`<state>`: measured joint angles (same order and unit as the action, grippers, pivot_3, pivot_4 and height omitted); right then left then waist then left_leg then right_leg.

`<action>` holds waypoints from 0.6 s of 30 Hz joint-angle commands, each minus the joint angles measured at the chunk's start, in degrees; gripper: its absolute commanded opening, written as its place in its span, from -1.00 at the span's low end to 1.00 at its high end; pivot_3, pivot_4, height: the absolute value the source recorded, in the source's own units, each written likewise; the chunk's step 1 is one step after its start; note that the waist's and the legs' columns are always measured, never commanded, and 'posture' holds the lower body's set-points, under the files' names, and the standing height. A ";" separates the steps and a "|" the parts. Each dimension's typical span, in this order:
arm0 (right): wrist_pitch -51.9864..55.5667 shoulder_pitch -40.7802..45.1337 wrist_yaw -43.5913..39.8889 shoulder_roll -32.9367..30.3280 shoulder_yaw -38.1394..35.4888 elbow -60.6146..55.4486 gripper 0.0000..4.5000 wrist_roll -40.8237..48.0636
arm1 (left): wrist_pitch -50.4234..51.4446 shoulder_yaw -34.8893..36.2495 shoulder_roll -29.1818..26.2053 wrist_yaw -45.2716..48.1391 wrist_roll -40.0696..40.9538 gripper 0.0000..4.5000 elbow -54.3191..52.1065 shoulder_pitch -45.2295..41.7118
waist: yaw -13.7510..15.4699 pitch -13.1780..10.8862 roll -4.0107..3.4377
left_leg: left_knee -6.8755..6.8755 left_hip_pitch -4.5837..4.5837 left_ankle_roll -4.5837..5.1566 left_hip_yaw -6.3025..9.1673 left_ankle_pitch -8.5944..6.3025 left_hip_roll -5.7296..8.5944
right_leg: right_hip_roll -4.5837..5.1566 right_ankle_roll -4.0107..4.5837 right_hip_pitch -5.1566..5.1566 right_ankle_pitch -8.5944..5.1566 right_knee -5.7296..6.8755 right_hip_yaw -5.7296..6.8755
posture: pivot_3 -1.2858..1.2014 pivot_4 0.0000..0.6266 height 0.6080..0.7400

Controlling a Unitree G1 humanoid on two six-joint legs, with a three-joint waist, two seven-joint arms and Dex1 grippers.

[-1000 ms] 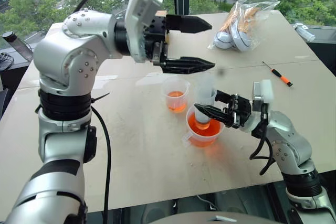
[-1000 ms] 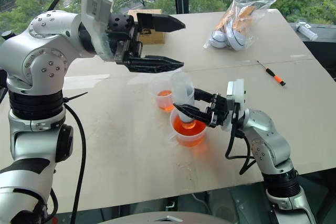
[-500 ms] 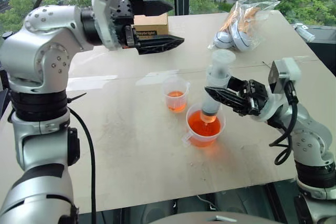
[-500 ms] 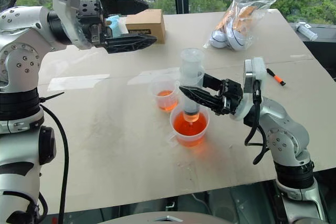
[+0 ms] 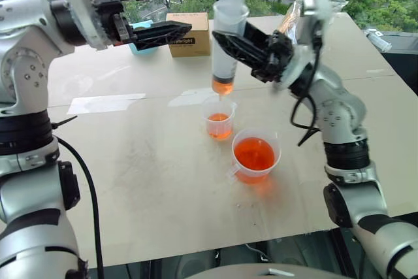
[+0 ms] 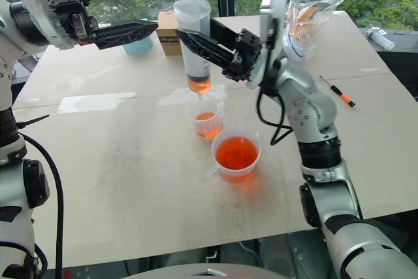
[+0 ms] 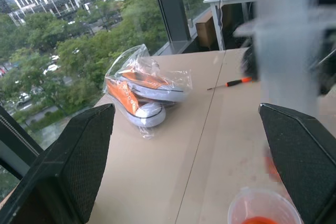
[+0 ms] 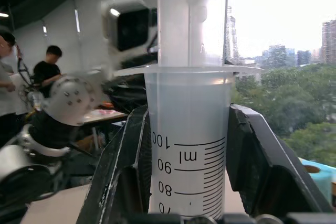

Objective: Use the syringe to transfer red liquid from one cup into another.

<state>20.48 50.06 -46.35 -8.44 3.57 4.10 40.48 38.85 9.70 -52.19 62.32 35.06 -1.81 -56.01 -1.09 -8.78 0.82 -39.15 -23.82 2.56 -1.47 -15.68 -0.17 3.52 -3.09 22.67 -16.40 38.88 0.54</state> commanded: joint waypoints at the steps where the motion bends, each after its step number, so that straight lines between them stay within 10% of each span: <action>1: -5.59 1.92 -2.30 1.76 0.79 3.52 -0.36 -4.54 | 2.51 3.98 -0.59 -0.33 4.70 0.99 -3.58 -0.29 | -0.13 -0.01 0.00 | 0.01 0.00 0.00 0.03 0.00 -0.01 | 0.00 0.00 0.00 0.00 0.00 0.02 | 0.03 -0.52 1.00; 18: -14.33 1.61 -7.73 4.28 1.63 9.74 -0.36 -13.17 | 1.19 -4.09 6.26 -1.84 2.48 0.99 -0.89 -2.86 | -1.44 -0.01 0.00 | 0.02 0.01 -0.03 0.05 0.02 -0.01 | 0.01 0.00 -0.01 0.00 0.01 0.05 | 0.03 -0.52 1.00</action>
<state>7.73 50.56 -53.52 -4.77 5.62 15.09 27.30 41.76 5.45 -46.46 60.20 38.14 -3.28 -56.27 -2.53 -8.79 0.82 -39.13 -23.81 2.53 -1.41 -15.66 -0.18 3.52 -3.09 22.67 -16.40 38.89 0.58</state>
